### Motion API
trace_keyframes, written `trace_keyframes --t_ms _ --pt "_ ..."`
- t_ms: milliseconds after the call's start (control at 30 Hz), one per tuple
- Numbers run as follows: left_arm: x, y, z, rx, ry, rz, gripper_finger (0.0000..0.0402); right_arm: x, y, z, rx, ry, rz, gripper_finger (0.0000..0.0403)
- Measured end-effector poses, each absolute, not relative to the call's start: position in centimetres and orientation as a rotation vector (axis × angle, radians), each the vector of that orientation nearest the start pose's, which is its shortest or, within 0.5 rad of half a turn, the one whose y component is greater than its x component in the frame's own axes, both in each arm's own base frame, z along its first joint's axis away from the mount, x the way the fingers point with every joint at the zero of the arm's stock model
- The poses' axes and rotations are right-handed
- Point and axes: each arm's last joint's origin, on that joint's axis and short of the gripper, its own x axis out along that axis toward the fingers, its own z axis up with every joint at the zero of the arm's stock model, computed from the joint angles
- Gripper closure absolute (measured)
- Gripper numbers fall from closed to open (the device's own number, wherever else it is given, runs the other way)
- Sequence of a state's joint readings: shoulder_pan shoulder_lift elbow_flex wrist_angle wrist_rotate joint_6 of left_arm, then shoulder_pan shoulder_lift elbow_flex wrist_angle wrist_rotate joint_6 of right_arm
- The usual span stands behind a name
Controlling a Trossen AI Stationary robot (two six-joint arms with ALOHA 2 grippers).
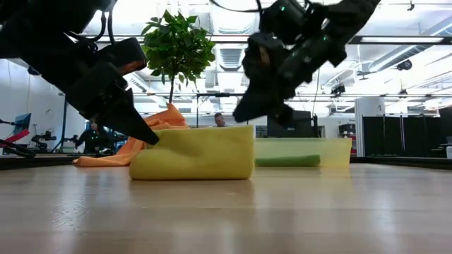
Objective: Fold microfiber towels
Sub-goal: Fold the yellow microfiber towel
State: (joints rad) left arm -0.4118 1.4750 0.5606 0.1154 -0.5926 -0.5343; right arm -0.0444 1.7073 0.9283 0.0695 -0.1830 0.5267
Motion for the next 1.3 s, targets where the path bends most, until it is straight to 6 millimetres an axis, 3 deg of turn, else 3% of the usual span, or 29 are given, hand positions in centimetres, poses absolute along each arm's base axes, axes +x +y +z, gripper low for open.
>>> trace_keyframes --t_ms 133,367,700,1067,1300 --pt "24.2 -8.9 14.5 -0.128 0.622 0.344 0.0401 35.2 -0.9 15.9 0.592 0.733 -0.027 0.0392" --pt "24.9 -9.3 15.6 -0.054 0.598 0.298 0.0401 36.1 -1.0 13.7 0.612 0.777 -0.045 0.0394" --pt "24.7 -9.2 15.6 -0.116 0.584 0.347 0.0401 38.5 -1.0 11.1 0.629 0.896 -0.050 0.0394" --pt "23.5 -8.6 14.5 -0.156 0.620 0.439 0.0401 38.3 -0.9 10.9 0.627 0.929 -0.009 0.0395" --pt "22.9 -8.1 14.2 -0.190 0.588 0.597 0.0401 38.3 -0.9 10.9 0.613 0.932 0.008 0.0395"
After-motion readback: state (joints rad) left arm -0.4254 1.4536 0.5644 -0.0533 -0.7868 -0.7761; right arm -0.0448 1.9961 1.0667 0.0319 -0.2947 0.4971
